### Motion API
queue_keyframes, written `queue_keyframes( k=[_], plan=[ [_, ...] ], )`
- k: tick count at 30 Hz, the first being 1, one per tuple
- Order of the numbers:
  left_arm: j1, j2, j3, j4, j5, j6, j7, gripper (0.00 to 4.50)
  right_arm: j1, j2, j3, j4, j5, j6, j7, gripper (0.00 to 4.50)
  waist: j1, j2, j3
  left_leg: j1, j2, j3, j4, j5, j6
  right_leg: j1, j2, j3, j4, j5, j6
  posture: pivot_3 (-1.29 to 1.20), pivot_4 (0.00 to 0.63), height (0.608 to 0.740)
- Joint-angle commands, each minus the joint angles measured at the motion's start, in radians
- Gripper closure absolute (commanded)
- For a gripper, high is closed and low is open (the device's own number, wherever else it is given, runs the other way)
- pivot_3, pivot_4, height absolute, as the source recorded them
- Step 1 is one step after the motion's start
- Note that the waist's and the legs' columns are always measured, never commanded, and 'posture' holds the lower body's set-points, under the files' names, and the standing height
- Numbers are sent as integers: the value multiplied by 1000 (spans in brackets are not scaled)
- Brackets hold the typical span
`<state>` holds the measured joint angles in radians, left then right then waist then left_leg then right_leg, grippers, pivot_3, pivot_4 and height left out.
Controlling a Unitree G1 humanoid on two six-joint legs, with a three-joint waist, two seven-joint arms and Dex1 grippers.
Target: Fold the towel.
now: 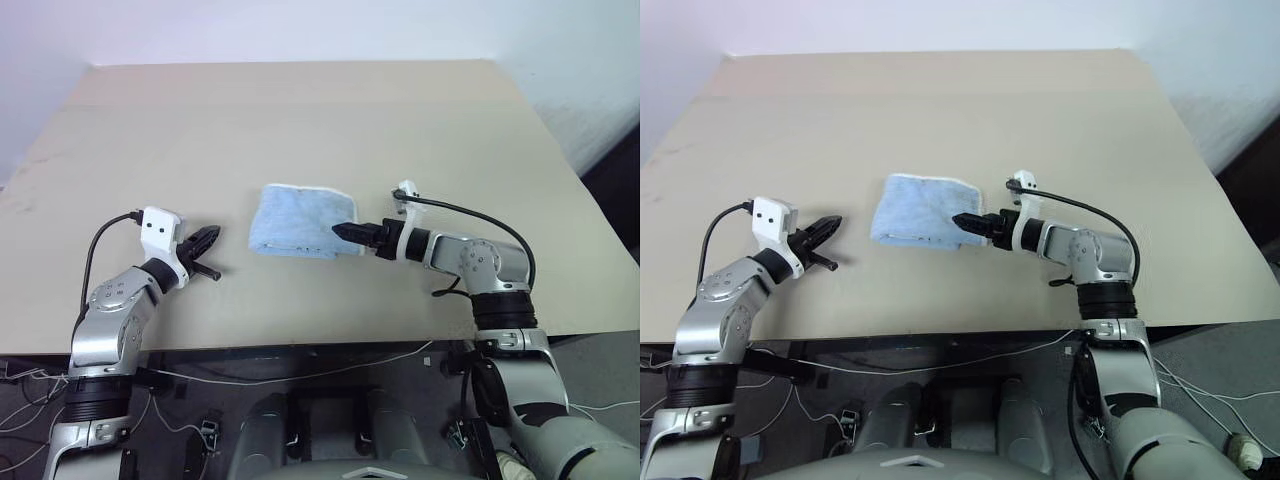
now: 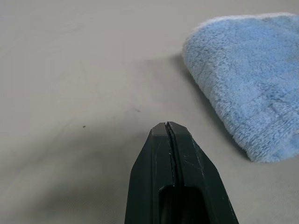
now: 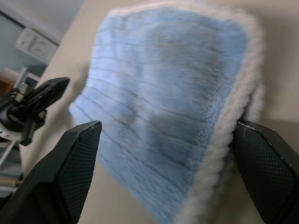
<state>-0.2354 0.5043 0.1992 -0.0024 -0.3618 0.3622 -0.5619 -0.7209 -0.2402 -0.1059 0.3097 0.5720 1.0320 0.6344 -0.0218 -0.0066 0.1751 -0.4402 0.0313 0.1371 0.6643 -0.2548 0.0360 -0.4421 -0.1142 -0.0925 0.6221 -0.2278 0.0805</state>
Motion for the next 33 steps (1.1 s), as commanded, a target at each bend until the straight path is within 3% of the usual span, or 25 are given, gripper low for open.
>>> queue_keyframes(
  k=[1, 10, 14, 24, 33],
  plan=[
    [1, -2, 7, -36, -6, -8, -1, 4500, -40, 47, 19, 26, 14, 14, 6, 26, 1, 0, 0, 0, 0, 0, 0, 0, 0, 0, 0, 0, 0, 0, 0, 0, 150, 740],
    [8, -15, 5, -40, -1, -11, 2, 4500, -118, 138, -33, 176, 14, 0, -36, 26, -5, 0, 0, 0, 1, 0, 1, 1, -1, 0, 1, 0, 1, 0, 0, 0, 150, 740],
    [23, -16, 9, -52, -3, -10, 5, 4500, -126, 142, -63, 197, 21, 9, -43, 924, -16, 0, 0, 0, 1, 0, 1, 1, -1, 0, 1, 0, 5, 0, 0, 0, 150, 740],
    [30, -13, 10, -55, -3, -10, 5, 4500, -107, 147, -76, 170, 33, 26, -42, 4434, -21, -1, -1, 0, 1, 0, 1, 1, -1, 0, 1, 0, 6, 0, 0, 0, 150, 740],
    [37, -13, 7, -65, -2, -11, 3, 4500, -112, 139, -225, 131, 125, 37, -111, 4490, -18, -1, -1, 0, 1, 0, 1, 1, -2, 0, 1, 0, 6, 0, 0, 0, 150, 740]
  ],
)
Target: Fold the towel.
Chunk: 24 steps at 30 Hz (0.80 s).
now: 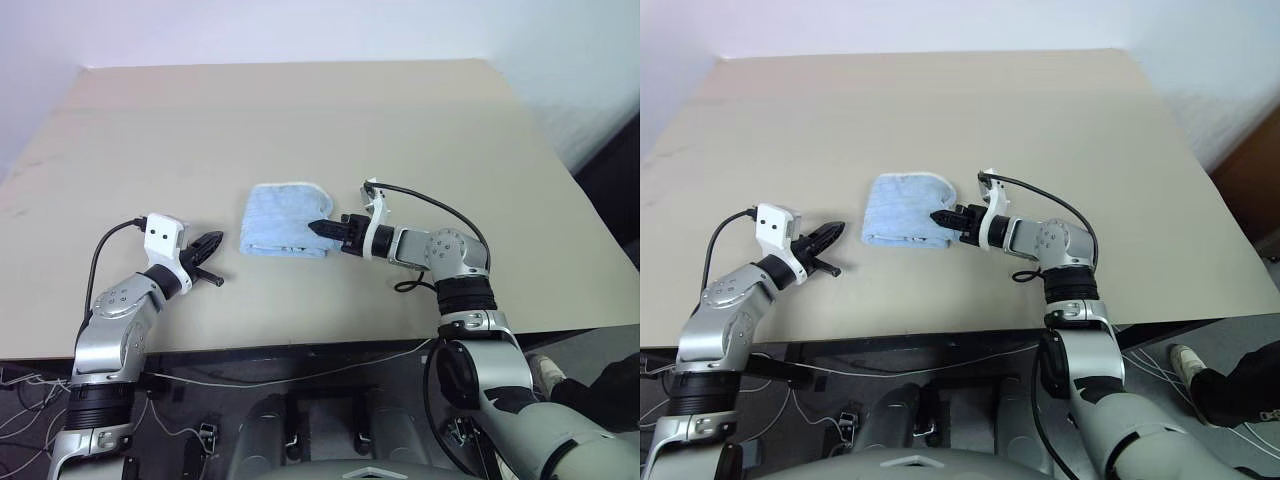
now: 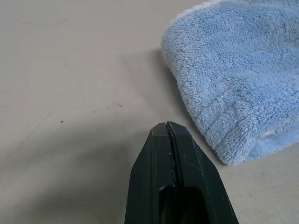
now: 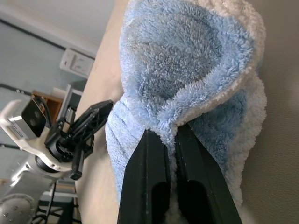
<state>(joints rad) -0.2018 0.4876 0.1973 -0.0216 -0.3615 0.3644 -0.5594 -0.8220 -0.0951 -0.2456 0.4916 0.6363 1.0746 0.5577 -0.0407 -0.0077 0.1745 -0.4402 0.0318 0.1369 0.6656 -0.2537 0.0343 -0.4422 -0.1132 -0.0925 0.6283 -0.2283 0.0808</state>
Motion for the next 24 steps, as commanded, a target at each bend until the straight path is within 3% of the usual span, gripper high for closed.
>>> queue_keyframes(
  k=[1, 7, 14, 19, 24],
  plan=[
    [5, 3, 9, -49, -3, -12, 1, 4500, -18, -17, -120, -52, 76, -14, -54, 4490, 2, 0, 0, 0, 0, 0, 0, 0, 0, 0, 0, 0, 0, 0, 0, 0, 150, 740],
    [16, -5, -3, -56, -4, -8, -3, 4500, -84, -179, -351, -43, 137, -139, -202, 4490, 16, 1, 0, 0, -1, 0, 1, 0, 0, 0, -1, 0, 0, 0, 0, 0, 150, 740],
    [-21, -32, -49, -25, 5, -14, -19, 4500, -104, -390, -489, 91, 108, -303, -331, 4490, 25, 1, 1, 0, -1, 0, 1, 0, 1, 0, -1, 0, -2, 0, 0, 0, 150, 740],
    [-38, -50, -81, -5, 12, -19, -29, 4500, -41, -445, -528, 171, 64, -311, -517, 4490, 23, 1, 1, 0, 0, 1, 1, 0, 1, 0, 0, 0, -2, 0, 0, 0, 150, 740],
    [-35, -65, -99, -6, 17, -20, -32, 4500, 16, -434, -516, 133, 62, -297, -581, 4490, 22, 2, 1, 0, 0, 2, 1, 0, 0, 0, 0, 2, -2, 0, 0, 0, 150, 740]
  ],
)
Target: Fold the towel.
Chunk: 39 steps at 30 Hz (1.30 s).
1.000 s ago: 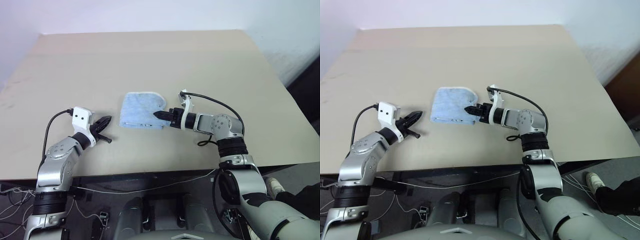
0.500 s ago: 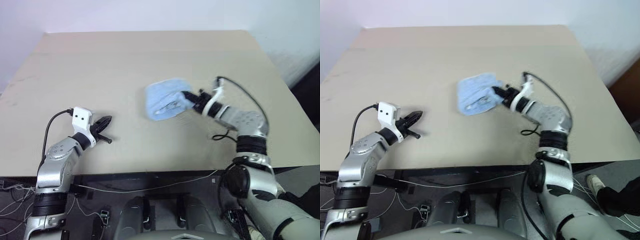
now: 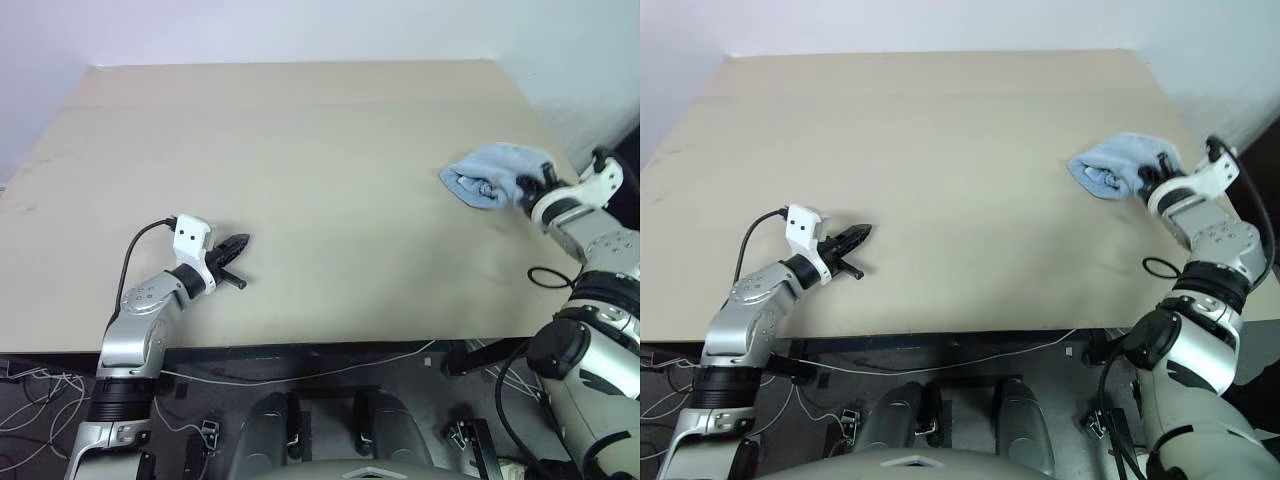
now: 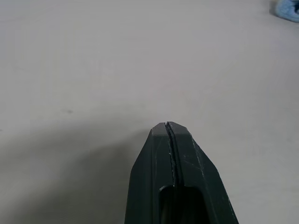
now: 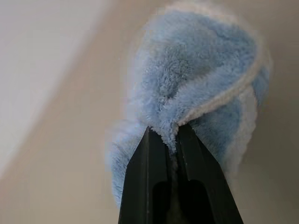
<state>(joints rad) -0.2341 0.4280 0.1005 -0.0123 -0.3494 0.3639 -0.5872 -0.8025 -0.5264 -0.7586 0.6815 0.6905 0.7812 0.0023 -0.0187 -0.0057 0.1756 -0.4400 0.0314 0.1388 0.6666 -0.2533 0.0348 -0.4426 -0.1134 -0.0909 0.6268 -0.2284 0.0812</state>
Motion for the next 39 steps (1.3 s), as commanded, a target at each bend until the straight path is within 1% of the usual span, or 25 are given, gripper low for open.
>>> queue_keyframes(
  k=[1, 2, 4, 5, 11, 14, 16, 17, 21, 24, 27, 29, 32, 35, 37, 39],
  plan=[
    [-1, -8, -5, -18, 6, -19, -3, 4500, 2, -2, -2, -63, 10, -2, -29, 4490, 1, 0, 0, 0, 0, 0, 0, 0, 0, 0, 0, 0, 0, 0, 0, 0, 150, 740],
    [1, -10, -7, -18, 6, -19, -3, 4500, 7, -2, 3, -70, 10, 1, -29, 4490, 1, 0, 0, 0, 0, 0, 0, 0, 0, 0, 0, 0, 0, 0, 0, 0, 150, 740],
    [4, -13, -9, -19, 7, -19, -3, 4500, 14, -1, 9, -79, 13, 6, -32, 3981, 1, 0, 0, 0, 0, 0, 0, 0, 0, 0, 0, 0, 0, 0, 0, 0, 150, 740],
    [5, -15, -9, -20, 8, -19, -2, 4500, 17, -2, 12, -84, 13, 9, -31, 3809, 1, 0, 0, 0, 0, 0, 0, 0, 0, 0, 0, 0, 0, 0, 0, 0, 150, 740],
    [13, -27, -10, -24, 6, -15, -1, 4500, 36, 7, 11, -137, 31, 25, -31, 1848, 5, 0, 0, 0, 0, 0, 1, 0, 0, 0, 0, 0, 0, 0, 0, 0, 150, 740],
    [15, -30, -11, -19, 7, -17, -5, 4500, 59, 21, 3, -191, 47, 32, -43, 896, 4, 0, 0, 0, 0, -1, 1, 0, 0, 1, 0, 0, 0, 0, 0, 0, 150, 740],
    [6, -31, -13, -9, 9, -16, -8, 4500, 84, 30, 5, -238, 45, 23, -59, 186, 4, 0, 0, 0, 0, -1, 1, 0, 0, 0, 0, 0, 0, 0, 0, 0, 150, 740],
    [1, -30, -12, -5, 8, -14, -11, 4500, 97, 36, 3, -264, 43, 17, -72, 87, 5, 0, 0, 0, 0, -1, 1, 0, 0, 1, 0, 0, 0, 0, 0, 0, 150, 740],
    [-24, -26, -14, 29, 10, -17, -26, 4500, 149, 51, -15, -377, 33, -30, -126, 87, 8, 0, 0, 0, -1, -1, 1, 0, 0, 1, 0, 0, 1, 0, 0, 0, 150, 740],
    [-48, -28, -16, 62, 20, -25, -32, 4500, 185, 50, 7, -452, 3, -71, -143, 87, 5, 0, 0, 0, -1, -1, 1, 0, 0, 1, 0, 0, 1, 0, 1, 0, 150, 740],
    [-85, -29, -4, 107, 30, -40, -19, 4500, 241, 28, 130, -558, -103, -147, -98, 87, 5, 0, 0, 1, 0, -1, 1, 0, 0, 1, 0, 0, 1, -1, 1, 0, 150, 740],
    [-102, -27, 9, 137, 43, -61, -1, 4500, 273, 16, 250, -617, -179, -206, -25, 87, 1, 0, 0, 1, 0, -1, 1, 0, 0, 1, 0, 0, 2, -1, 1, 0, 150, 740],
    [-114, -8, 30, 185, 67, -107, 14, 4500, 300, 32, 411, -681, -239, -258, 90, 87, -5, 0, 0, 2, 0, 0, 1, 0, 0, 1, 1, 1, 2, -1, 2, 0, 150, 740],
    [-108, 11, 39, 216, 77, -144, 9, 4500, 306, 53, 493, -688, -278, -304, 155, 87, 0, 0, -1, 2, 1, 0, 0, 1, -1, 1, 1, 1, 2, -1, 2, 0, 150, 740],
    [-89, 39, 50, 239, 83, -175, -9, 4500, 302, 74, 600, -688, -325, -355, 226, 87, 3, 0, 0, 2, 0, 0, 1, 1, -1, 1, 1, 1, 2, -1, 2, 0, 150, 740],
    [-69, 54, 60, 240, 82, -203, -18, 4500, 297, 97, 677, -679, -356, -393, 292, 87, 1, 0, -1, 2, 0, 0, 1, 1, -1, 1, 1, 1, 2, -1, 2, 0, 150, 740]
  ],
)
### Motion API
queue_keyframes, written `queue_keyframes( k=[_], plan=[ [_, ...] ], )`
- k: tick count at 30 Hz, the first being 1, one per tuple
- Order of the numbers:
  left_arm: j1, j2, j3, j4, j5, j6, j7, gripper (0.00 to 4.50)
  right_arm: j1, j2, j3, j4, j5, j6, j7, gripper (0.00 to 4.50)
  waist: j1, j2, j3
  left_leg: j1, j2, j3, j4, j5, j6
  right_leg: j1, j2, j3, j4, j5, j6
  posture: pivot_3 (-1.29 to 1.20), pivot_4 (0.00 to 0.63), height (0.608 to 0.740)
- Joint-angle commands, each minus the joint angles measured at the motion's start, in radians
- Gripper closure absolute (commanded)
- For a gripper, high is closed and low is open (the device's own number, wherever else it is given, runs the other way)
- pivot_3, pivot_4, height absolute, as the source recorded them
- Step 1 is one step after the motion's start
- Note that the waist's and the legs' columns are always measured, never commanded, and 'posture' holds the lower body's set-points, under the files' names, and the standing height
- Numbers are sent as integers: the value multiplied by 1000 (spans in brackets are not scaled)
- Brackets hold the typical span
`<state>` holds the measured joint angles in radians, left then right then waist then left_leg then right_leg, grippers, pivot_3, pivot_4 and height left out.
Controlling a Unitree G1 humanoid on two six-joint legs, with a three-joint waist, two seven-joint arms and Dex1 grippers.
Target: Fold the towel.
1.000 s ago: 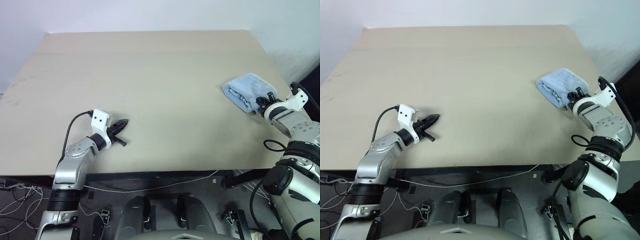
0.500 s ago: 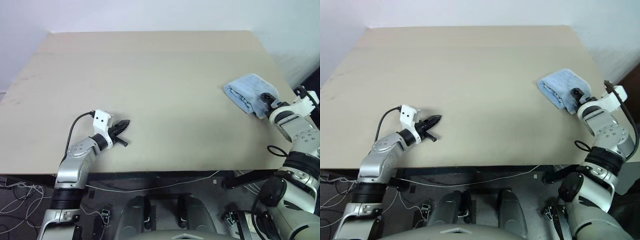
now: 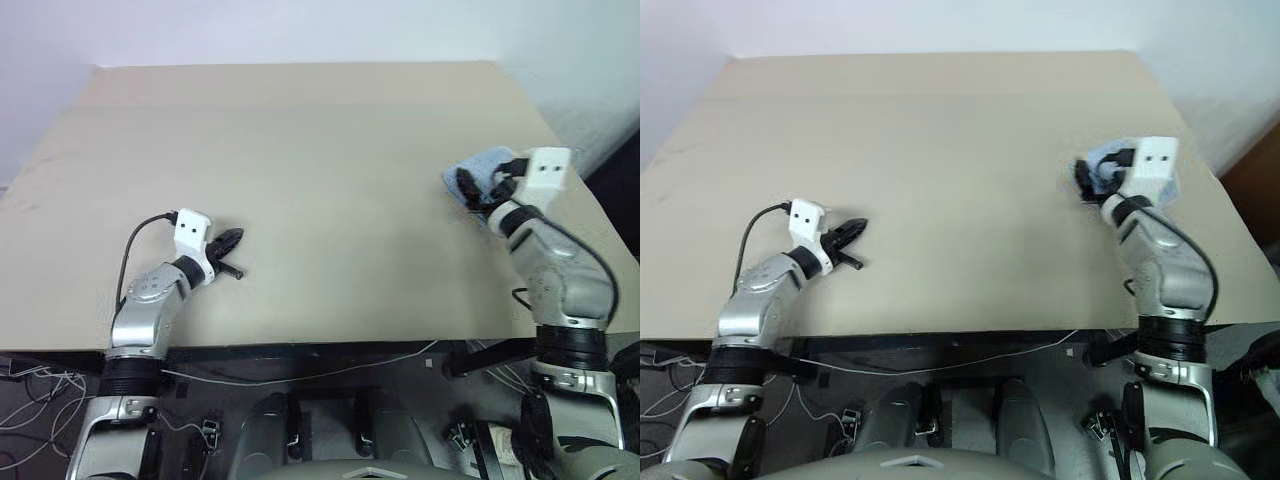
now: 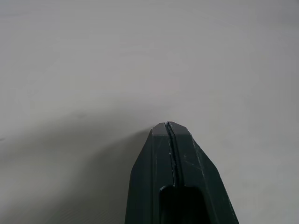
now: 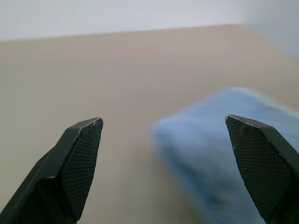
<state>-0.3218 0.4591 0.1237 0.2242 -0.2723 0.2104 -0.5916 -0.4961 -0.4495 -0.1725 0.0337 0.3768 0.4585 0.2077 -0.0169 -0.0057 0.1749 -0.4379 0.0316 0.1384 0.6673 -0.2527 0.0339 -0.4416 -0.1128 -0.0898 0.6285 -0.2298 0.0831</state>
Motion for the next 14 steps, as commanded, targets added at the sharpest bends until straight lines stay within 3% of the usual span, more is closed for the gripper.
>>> queue_keyframes(
  k=[1, 14],
  plan=[
    [28, 24, 43, -4, 2, -58, -11, 4500, -9, 27, 119, -16, -58, -93, 117, 87, -1, 0, 0, 0, 0, 0, 0, 0, 0, 0, 0, 0, 0, 0, 0, 0, 150, 740],
    [125, 35, 102, -107, -22, -27, 15, 4500, 5, 111, 220, 151, -169, -274, 253, 87, -1, -1, 0, 1, 0, 0, 0, 0, 0, 1, 0, -1, 0, 0, 0, 0, 150, 740]
  ],
)
